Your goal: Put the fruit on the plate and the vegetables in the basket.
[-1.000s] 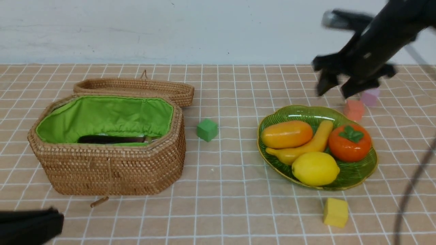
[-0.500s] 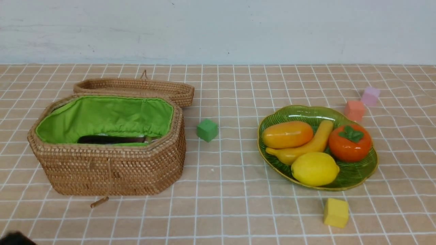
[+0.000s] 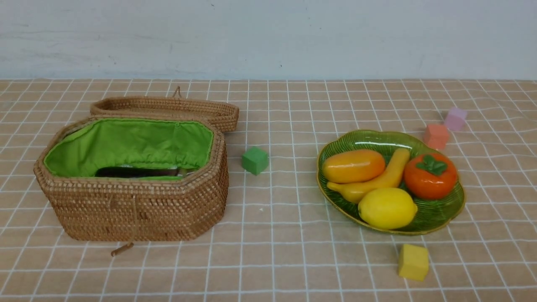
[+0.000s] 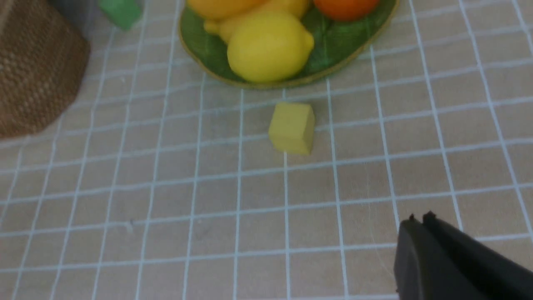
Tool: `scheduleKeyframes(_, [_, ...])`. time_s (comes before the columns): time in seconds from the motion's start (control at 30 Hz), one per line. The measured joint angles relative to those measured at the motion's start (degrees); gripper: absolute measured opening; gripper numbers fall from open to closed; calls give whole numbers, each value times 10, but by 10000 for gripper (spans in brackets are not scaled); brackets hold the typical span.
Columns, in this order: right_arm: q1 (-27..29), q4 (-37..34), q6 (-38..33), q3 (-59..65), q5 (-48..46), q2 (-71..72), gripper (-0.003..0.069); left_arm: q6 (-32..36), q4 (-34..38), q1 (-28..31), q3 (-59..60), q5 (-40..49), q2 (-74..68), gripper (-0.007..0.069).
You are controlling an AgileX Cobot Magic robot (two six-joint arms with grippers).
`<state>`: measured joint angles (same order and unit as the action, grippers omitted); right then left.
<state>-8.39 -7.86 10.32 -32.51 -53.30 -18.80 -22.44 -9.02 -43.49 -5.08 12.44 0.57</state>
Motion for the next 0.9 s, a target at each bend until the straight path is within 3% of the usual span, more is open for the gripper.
scheduleKeyframes(0.33, [0, 14, 1, 19, 8, 44, 15, 0, 0, 0, 0, 42, 0, -12])
scheduleKeyframes(0.43, [2, 22, -11, 41, 66, 53, 3, 0, 0, 0, 0, 44, 0, -12])
scheduleKeyframes(0.5, [15, 35, -56, 110, 187, 90, -6, 0, 0, 0, 0, 44, 0, -12])
scheduleKeyframes(0.6, [32, 41, -85, 216, 287, 145, -6, 0, 0, 0, 0, 44, 0, -12])
scheduleKeyframes(0.7, [46, 45, -95, 308, 313, 187, -6, 0, 0, 0, 0, 46, 0, -12])
scheduleKeyframes(0.9, [52, 46, -97, 333, 312, 193, -6, -1, 0, 0, 0, 46, 0, -11])
